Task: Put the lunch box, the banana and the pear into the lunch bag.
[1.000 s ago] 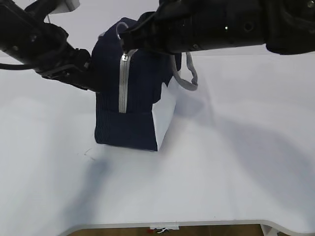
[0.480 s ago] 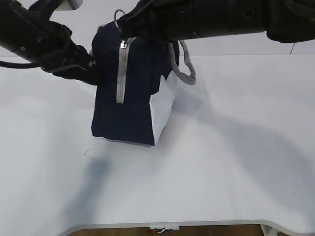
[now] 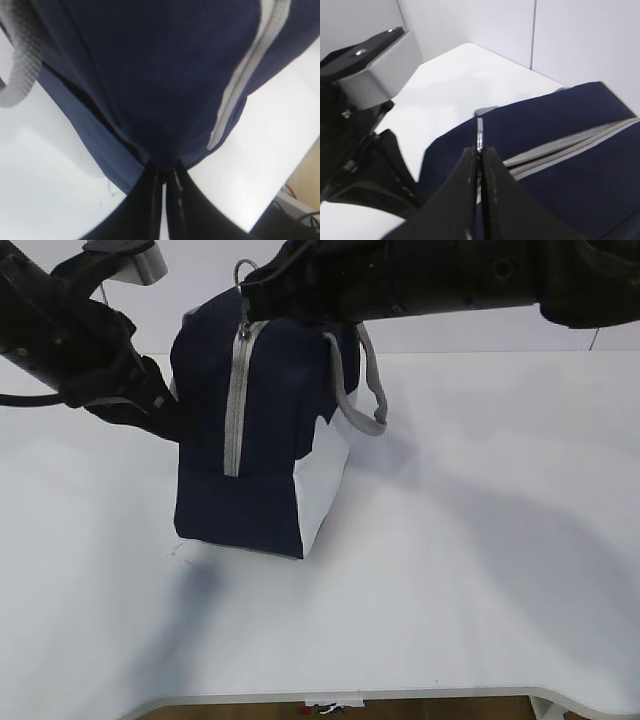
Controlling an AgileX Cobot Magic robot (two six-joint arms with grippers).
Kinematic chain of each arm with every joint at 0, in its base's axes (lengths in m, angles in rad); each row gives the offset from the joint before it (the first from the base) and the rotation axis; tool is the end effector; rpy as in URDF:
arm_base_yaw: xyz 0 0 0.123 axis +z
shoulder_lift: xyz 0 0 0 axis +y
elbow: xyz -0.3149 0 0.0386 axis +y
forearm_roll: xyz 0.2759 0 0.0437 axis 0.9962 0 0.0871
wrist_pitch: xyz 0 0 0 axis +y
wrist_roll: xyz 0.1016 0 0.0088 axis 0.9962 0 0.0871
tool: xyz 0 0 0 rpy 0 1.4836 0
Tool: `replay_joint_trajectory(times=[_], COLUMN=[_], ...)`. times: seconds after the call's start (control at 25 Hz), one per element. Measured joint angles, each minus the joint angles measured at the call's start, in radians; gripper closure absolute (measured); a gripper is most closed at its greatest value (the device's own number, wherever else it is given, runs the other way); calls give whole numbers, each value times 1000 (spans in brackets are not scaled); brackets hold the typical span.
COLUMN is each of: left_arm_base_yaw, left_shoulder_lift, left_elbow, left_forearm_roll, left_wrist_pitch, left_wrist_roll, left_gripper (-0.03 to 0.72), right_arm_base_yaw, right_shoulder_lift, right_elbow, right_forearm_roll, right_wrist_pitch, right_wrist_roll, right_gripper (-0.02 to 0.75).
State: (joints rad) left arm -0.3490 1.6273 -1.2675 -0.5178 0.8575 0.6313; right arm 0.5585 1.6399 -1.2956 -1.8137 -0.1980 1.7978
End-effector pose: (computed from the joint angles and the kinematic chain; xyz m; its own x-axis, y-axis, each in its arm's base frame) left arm 0.3404 -0.1645 0.2965 -0.6565 0.5064 -0.5590 0.6930 0.6977 -0.1818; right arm 0.3546 0.2444 0.3524 -0.2410 -0.1744 -0.9547 -0.6797 0.7325 0.0378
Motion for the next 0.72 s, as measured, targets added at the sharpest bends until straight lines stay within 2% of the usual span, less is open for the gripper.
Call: replay_joint_trajectory(times=[0.4,0.72], left_arm_base_yaw=[0,0], left_shoulder_lift=[-34,-36], left_elbow=[0,0], left_forearm_roll=[42,58], left_wrist_pitch=[64,103], left_wrist_roll=[0,0], left_gripper=[699,699], right_arm_base_yaw=[2,-1], right_shoulder_lift=[42,108], right_elbow=[-18,-115], right_forearm_roll=[-18,-18], right_wrist_pitch=[134,175], right_wrist_roll=[2,2], right_gripper=[724,724])
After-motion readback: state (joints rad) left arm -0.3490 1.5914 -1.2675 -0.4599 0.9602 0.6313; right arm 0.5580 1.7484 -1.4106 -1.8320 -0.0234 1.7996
